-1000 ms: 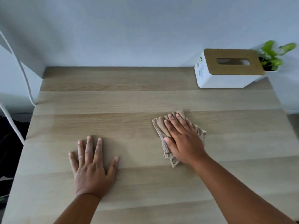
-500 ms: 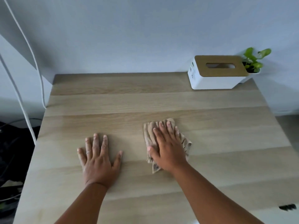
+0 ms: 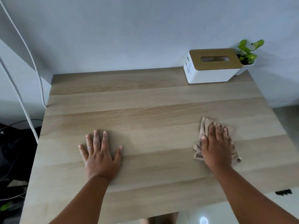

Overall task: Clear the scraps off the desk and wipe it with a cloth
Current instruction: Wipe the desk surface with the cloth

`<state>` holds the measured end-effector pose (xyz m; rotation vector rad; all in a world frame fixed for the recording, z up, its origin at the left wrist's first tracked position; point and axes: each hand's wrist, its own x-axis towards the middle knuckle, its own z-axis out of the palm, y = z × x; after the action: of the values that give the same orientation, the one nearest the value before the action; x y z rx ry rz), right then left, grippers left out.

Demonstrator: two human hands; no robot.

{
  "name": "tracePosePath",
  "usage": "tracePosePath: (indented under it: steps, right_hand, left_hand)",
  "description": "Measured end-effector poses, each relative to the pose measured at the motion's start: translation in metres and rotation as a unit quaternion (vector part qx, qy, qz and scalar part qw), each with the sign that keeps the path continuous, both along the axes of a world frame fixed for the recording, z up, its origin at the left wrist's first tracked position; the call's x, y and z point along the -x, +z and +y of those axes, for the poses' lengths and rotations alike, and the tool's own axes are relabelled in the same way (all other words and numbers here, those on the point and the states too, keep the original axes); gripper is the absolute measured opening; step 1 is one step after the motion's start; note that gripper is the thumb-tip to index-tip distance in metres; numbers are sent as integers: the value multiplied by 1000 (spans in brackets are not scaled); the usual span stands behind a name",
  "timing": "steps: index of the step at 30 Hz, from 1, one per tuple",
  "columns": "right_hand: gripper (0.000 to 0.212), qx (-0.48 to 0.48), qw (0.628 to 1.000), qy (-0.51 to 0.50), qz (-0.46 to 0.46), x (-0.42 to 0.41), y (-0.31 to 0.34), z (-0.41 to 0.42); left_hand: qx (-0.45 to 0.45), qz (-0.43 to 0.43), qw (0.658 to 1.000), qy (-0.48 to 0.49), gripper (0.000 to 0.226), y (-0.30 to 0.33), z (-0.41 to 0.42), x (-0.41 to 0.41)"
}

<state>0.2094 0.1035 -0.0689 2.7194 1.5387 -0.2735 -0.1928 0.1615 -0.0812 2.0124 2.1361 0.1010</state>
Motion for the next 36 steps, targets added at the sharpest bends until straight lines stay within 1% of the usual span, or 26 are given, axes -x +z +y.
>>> tracePosePath:
  steps: [1,2,3,6,9,12,14,17,21,23,25,27,29,31,34,36]
  right_hand:
    - [75,9,1000,-25,5,14,-1,10]
    - [76,14,1000,-25,6,30,-1,18]
    - [76,11,1000,-1,3,48,-1,23]
    - [73,-25,992,120,2,106,-3,19]
    - [70,-30,963,267,20,153,-11,-15]
    - [67,-29,932,362,15,146,-16,-49]
    - [66,-29,927,373,-2,117,-17,-63]
    - [66,-7,949,313,-24,56,-13,-71]
    - [69,29,991,131,-19,-4,-5,-56]
    - [72,38,998,57,-16,-4,-4,-42]
    - [73,34,999,1,-11,16,-3,-29]
    - [73,25,999,-18,-7,47,-1,-21]
    - [74,19,999,43,-10,82,-3,-23]
    - [77,-1,990,143,7,121,-6,-33]
    - [80,-18,956,291,41,172,-10,-60]
    - [79,-17,933,356,48,179,-11,-75]
  left_hand:
    - [-1,0,1000,0,91,0,0,0]
    - [-3,-2,1000,1,91,1,0,1]
    - [-4,-3,1000,3,91,1,0,1]
    - [-3,-4,1000,4,91,3,-1,0]
    - [5,-6,1000,5,92,6,-2,-1]
    - [6,-10,1000,7,93,10,-2,-2]
    - [6,-12,1000,6,93,11,-2,-2]
    - [9,-11,1000,4,93,10,-2,-2]
    - [9,-8,1000,6,93,7,-2,-2]
    - [10,-4,1000,6,93,6,-1,-2]
    - [12,-2,1000,6,93,6,-2,-2]
    - [12,-1,1000,5,93,7,-2,-1]
    - [10,-3,1000,3,93,8,-1,-1]
    - [8,-5,1000,3,93,9,-2,-2]
    - [13,-7,1000,6,93,9,-2,-1]
    - [15,-5,1000,5,94,8,-2,-1]
